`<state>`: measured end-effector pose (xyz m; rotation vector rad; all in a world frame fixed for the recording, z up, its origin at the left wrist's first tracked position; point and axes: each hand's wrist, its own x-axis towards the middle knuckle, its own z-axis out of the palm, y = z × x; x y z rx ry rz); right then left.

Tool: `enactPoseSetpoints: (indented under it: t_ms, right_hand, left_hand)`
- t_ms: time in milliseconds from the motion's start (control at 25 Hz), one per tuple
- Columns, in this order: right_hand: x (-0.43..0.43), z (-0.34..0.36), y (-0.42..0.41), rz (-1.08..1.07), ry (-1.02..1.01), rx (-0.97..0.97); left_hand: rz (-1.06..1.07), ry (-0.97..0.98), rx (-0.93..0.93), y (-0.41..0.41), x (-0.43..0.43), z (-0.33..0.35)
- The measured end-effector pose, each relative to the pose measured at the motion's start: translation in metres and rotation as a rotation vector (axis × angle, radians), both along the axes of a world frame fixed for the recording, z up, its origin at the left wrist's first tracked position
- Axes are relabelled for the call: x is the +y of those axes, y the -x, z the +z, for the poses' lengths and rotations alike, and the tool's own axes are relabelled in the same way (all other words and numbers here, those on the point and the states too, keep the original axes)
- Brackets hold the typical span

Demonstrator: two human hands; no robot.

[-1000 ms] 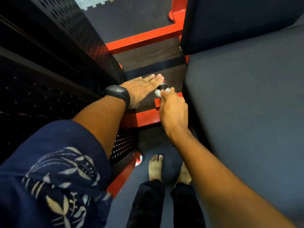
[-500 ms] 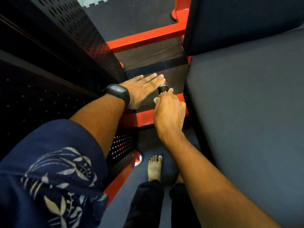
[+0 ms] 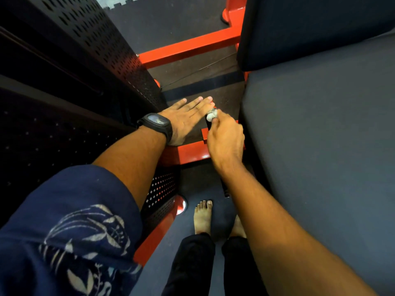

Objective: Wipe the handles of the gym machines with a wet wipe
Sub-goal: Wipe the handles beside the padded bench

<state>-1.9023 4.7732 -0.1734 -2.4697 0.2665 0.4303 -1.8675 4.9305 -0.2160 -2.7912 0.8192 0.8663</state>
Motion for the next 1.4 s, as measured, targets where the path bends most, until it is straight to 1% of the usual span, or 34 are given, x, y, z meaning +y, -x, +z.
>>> enactPoseSetpoints:
  t_ms: [80, 240, 320, 360, 400, 520, 560, 640, 720, 760, 800, 920, 1040, 1160, 1200, 1240, 1280, 1400]
  right_hand:
    - [0.000, 0.004, 0.016, -0.025, 0.042, 0.005]
    - [0.003, 0.010, 0.001, -0.078, 0.014, 0.029]
    - [-0.001, 0.014, 0.014, -0.045, 0.000, 0.060]
    - [-0.003, 0.015, 0.028, 0.011, 0.037, 0.067]
    - [-0.004, 0.014, 0.040, 0.112, 0.098, 0.012]
    - [-0.007, -0.004, 0.031, 0.512, 0.316, -0.335]
    - [-0.008, -0.006, 0.022, 0.608, 0.328, -0.303]
    - [-0.011, -0.001, 0.022, 0.744, 0.333, -0.168]
    - [-0.013, 0.000, 0.035, 0.842, 0.399, -0.141]
    - [-0.011, 0.000, 0.038, 0.854, 0.439, -0.144]
    - [-0.008, -0.002, 0.035, 0.806, 0.438, -0.176]
    - [-0.002, -0.007, 0.019, 0.535, 0.266, -0.204]
    - [-0.001, -0.004, 0.032, 0.254, 0.058, -0.096]
    - [-0.004, -0.011, 0.011, -0.006, -0.158, -0.046]
    - [-0.006, -0.013, 0.002, -0.070, -0.245, -0.012]
    - [-0.010, -0.013, -0.002, -0.101, -0.290, 0.019]
    - [-0.013, -0.013, 0.000, -0.100, -0.283, 0.036]
    - [-0.015, -0.011, 0.013, -0.078, -0.162, 0.026]
  left_hand:
    - [-0.014, -0.007, -0.002, -0.002, 0.002, 0.001]
    - [-0.008, 0.003, -0.003, -0.002, 0.001, 0.003]
    - [0.000, 0.000, 0.003, 0.000, 0.000, 0.003]
    - [-0.002, 0.003, -0.001, 0.000, -0.001, 0.003]
    - [-0.005, 0.009, -0.007, -0.001, 0.000, 0.002]
    - [0.001, 0.023, -0.017, -0.001, 0.003, -0.002]
    - [0.011, 0.032, -0.012, 0.000, 0.004, -0.003]
    - [0.033, 0.044, -0.005, 0.000, 0.004, -0.004]
    - [0.030, 0.030, -0.003, 0.000, 0.003, -0.004]
    - [0.026, 0.028, -0.002, -0.001, 0.003, -0.004]
    - [0.028, 0.036, 0.000, 0.000, 0.003, -0.005]
    - [0.055, 0.075, 0.005, 0.001, 0.002, -0.005]
    - [0.055, 0.042, 0.008, 0.001, 0.000, -0.001]
    - [0.073, 0.040, 0.014, 0.002, -0.003, 0.003]
    - [0.076, 0.034, 0.013, 0.003, -0.004, 0.003]
    - [0.073, 0.029, 0.010, 0.003, -0.005, 0.003]
    - [0.069, 0.023, 0.010, 0.004, -0.005, 0.003]
    - [0.081, 0.036, 0.023, 0.004, -0.004, 0.002]
